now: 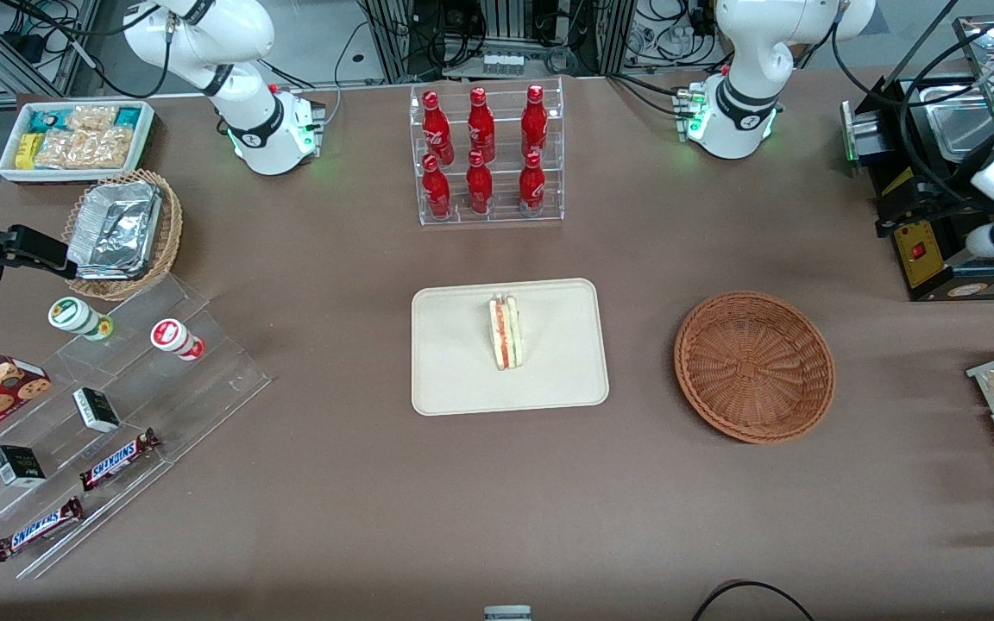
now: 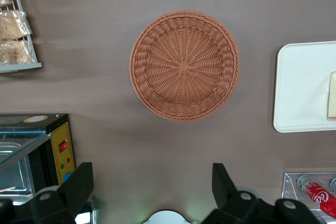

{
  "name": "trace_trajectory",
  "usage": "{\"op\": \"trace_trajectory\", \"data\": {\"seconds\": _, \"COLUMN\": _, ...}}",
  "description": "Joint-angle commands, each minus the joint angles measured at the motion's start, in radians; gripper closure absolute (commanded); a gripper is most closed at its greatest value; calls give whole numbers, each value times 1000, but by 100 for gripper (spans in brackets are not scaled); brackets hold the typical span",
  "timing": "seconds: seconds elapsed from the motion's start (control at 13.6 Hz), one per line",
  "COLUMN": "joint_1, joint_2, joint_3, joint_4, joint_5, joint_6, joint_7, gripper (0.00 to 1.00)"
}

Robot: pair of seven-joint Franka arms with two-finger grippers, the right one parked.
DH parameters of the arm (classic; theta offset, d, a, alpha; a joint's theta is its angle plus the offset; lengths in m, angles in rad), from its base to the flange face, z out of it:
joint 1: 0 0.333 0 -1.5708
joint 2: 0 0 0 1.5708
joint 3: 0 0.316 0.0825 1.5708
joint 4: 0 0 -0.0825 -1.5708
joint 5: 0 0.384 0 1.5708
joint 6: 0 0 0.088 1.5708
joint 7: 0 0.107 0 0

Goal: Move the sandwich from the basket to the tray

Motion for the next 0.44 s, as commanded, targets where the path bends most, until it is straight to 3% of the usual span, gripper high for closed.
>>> {"op": "trace_trajectory", "data": {"seconds": 0.0, "joint_1": 22, "joint_2": 13, "joint_3": -3, "joint_4": 32, "joint_5": -13, "joint_6": -10, "joint_7": 35, "gripper": 0}}
{"op": "trace_trajectory", "data": {"seconds": 0.15, "joint_1": 101, "joint_2": 24, "joint_3": -96, "joint_4": 56, "joint_5": -16, "joint_6": -11, "joint_7": 35, "gripper": 0}}
{"op": "trace_trajectory", "data": {"seconds": 0.37, "joint_1": 107, "joint_2": 20, "joint_3": -98, "joint_4": 56, "joint_5": -16, "joint_6": -16, "joint_7": 35, "gripper": 0}}
